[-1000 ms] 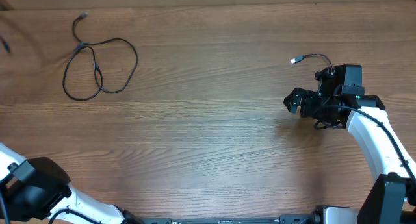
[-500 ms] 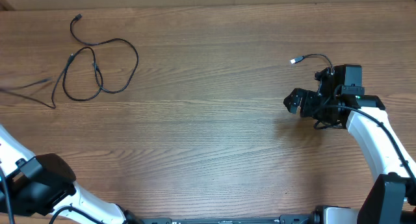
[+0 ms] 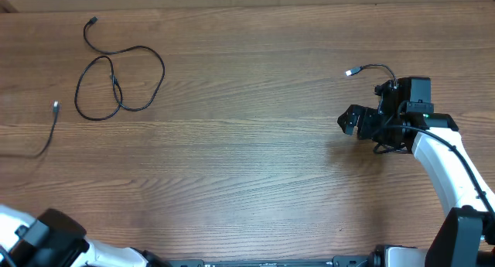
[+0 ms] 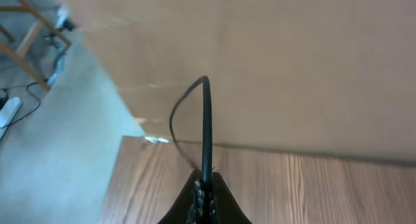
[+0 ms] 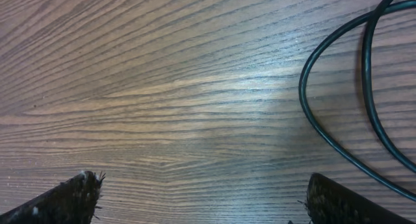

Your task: Untangle cables

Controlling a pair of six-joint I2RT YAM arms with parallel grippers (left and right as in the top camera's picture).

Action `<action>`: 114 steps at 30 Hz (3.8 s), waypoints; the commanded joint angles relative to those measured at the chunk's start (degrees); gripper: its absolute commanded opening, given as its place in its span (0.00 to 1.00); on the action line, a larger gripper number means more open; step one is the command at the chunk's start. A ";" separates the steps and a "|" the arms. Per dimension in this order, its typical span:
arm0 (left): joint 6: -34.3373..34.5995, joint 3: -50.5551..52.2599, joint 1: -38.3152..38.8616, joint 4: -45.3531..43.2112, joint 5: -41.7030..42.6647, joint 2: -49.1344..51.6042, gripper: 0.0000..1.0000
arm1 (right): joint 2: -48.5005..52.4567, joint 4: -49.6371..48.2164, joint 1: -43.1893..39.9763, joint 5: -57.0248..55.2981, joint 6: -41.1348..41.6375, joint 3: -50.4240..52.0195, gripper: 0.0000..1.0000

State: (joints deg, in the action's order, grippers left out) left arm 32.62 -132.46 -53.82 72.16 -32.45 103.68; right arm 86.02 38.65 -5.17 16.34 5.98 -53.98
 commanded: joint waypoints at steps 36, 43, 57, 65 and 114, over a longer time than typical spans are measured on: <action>11.87 -0.46 15.47 14.93 29.29 32.52 1.00 | -0.22 2.69 0.00 0.46 0.04 0.33 1.00; -11.74 -0.46 17.49 -0.72 71.38 21.84 1.00 | -0.22 2.62 0.00 1.20 0.46 0.33 1.00; -26.01 -0.42 50.40 2.67 62.62 9.38 1.00 | -6.56 18.14 -0.63 8.50 2.80 -9.66 1.00; -25.79 -0.28 74.73 -0.81 53.59 10.54 0.99 | -24.59 33.88 -3.30 -16.79 19.50 -17.14 1.00; -11.78 -0.46 100.08 -12.79 16.76 47.12 0.04 | -43.91 49.27 -5.18 -22.69 30.47 -16.85 1.00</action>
State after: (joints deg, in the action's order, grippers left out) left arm 18.13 -135.41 54.57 52.07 -15.22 151.65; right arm 42.17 88.25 -10.13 -6.20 36.05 -70.19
